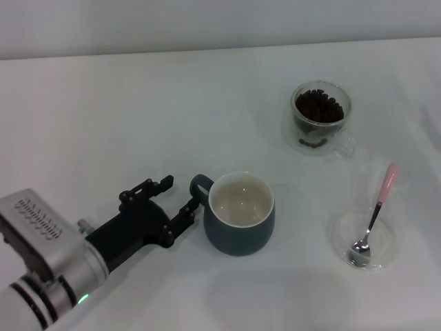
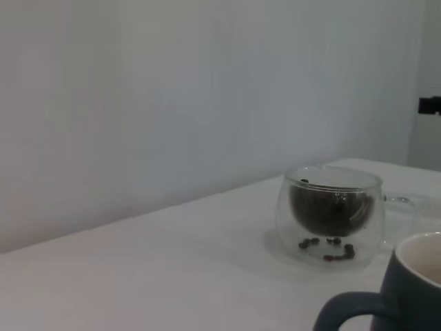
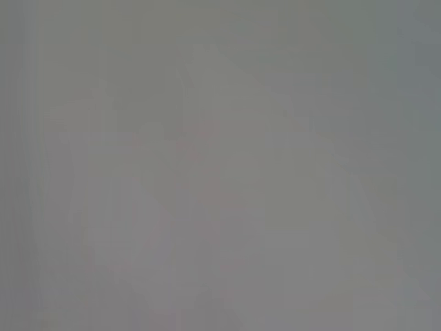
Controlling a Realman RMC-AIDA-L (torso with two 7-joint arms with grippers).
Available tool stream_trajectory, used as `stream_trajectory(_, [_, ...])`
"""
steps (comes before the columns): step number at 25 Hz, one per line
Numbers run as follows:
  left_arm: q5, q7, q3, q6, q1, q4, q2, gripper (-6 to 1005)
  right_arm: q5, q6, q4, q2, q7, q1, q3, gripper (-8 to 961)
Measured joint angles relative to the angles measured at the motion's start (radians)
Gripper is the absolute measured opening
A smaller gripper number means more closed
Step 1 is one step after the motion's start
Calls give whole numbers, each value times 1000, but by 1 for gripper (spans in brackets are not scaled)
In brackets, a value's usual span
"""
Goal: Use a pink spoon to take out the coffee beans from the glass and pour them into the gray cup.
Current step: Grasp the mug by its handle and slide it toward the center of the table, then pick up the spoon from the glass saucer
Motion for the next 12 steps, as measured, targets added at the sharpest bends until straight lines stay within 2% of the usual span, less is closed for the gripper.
stream_trajectory(5, [-3, 5, -3, -43, 39, 4, 2, 589, -14, -14, -42, -2, 62, -13, -17, 782])
stream_trajectory(12, [-9, 16, -76, -101, 98, 18, 4, 588, -123, -109, -245, -12, 455, -46, -99, 780])
